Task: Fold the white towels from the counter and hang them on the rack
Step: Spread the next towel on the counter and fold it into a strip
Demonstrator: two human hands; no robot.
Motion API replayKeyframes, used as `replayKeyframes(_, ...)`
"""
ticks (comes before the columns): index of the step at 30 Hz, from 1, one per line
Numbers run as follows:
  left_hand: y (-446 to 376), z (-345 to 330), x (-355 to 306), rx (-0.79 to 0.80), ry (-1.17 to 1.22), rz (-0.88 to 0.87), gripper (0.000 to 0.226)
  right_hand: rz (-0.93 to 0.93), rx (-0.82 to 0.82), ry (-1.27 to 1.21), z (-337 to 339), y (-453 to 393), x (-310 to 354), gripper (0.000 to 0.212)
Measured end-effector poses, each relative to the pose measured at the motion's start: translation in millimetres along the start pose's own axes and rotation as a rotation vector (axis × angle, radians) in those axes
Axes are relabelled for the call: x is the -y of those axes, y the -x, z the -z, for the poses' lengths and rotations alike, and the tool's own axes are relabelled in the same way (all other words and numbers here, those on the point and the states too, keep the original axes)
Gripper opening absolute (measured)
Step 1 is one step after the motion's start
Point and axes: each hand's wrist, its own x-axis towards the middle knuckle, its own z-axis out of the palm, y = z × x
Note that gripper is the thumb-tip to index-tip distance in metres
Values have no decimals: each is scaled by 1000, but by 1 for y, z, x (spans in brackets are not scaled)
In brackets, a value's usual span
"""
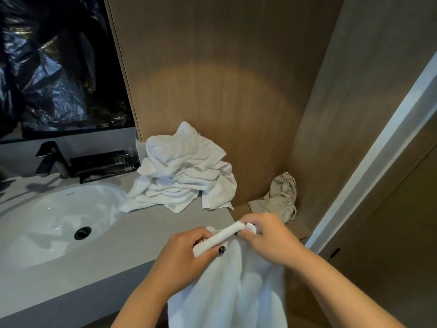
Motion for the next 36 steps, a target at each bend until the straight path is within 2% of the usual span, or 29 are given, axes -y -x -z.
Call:
replayKeyframes(2,0,0,8,15,-82,27,14,-28,-86,-31,9,-3,-7,12)
replayKeyframes(10,1,2,34,-53,-145,165,26,-229,-392,-211,39,-14,-38,22)
replayKeyframes(13,-1,-2,24,-169,71,212,22,-316,-462,-316,36,-17,-47,17)
replayKeyframes(15,-3,-5,13,-272,301,280,33,-312,-463,-374,32,-15,-47,15)
replayKeyframes(17,-6,-7,3,-351,472,311,42,-227,-413,-363,30,-14,-44,19)
replayKeyframes(19,-8,-8,-12,-372,560,311,21,-174,-294,-417,28,-11,-37,21)
replayKeyframes(21,-8,-10,-27,-361,580,313,6,-183,-102,-576,27,-8,-27,21)
replayKeyframes(23,-8,-9,-36,-342,572,300,11,-178,106,-683,26,-3,-17,21)
replayKeyframes(25,-11,-8,-43,-338,541,286,15,-127,248,-693,25,-2,-9,30)
replayKeyframes(27,-12,-8,-48,-341,517,280,20,-78,267,-612,25,-3,0,31)
replayKeyframes(29,-11,-7,-51,-347,499,266,24,-21,218,-487,26,-8,7,22)
replayKeyframes(31,-11,-6,-52,-349,491,236,19,55,229,-394,29,-11,14,18)
replayKeyframes(34,-12,-3,-55,-347,462,187,33,226,247,-210,32,-18,21,13)
replayKeyframes(36,-13,1,-56,-373,408,149,30,323,237,-217,33,-24,26,9)
